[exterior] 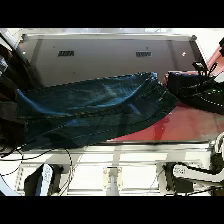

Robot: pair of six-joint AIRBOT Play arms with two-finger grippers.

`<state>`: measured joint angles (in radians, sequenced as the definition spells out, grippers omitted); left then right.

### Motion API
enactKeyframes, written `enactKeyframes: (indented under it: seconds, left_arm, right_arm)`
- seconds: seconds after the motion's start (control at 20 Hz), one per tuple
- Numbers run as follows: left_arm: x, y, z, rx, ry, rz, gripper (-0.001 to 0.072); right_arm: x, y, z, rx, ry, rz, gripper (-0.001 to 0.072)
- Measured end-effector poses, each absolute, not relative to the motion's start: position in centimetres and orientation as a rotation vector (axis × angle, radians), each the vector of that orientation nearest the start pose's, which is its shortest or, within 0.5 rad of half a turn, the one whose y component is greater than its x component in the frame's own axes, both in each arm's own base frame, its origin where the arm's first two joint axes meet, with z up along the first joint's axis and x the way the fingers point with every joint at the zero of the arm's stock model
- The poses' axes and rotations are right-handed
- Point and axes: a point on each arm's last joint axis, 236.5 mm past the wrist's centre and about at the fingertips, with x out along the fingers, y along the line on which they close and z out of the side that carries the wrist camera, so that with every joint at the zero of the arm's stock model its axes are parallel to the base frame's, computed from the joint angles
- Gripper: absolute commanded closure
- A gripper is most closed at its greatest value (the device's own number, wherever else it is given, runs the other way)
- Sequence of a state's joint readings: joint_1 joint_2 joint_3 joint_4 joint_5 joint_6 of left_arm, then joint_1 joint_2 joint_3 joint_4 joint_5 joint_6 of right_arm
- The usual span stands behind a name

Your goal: Fold the clothes and pants, and hang the long-sleeved shirts on hangers.

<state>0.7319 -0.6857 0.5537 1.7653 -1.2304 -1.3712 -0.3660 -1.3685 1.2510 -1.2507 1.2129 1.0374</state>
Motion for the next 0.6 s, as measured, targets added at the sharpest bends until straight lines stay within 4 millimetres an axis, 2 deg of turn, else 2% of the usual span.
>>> enactKeyframes:
  seconds: [0.2,0.4,0.5,0.6]
  left_arm:
    - [12.4,17.6,-4.5,-0.158,1.455,0.535,0.0336]
    - [14.2,16.8,-6.4,-0.231,1.439,0.405,0.0335]
    - [14.8,17.3,-6.6,-0.264,1.426,0.383,0.0335]
    - [14.5,18.6,-6.7,-0.322,1.423,0.396,0.0336]
  right_arm:
    - [39.4,-6.5,1.4,0.107,1.212,0.232,0.0442]
    - [39.1,-5.3,1.7,0.151,1.216,0.27,0.0442]
    - [38.8,-4.9,1.7,0.165,1.226,0.286,0.0442]
    - [38.5,-4.5,1.7,0.177,1.238,0.301,0.0443]
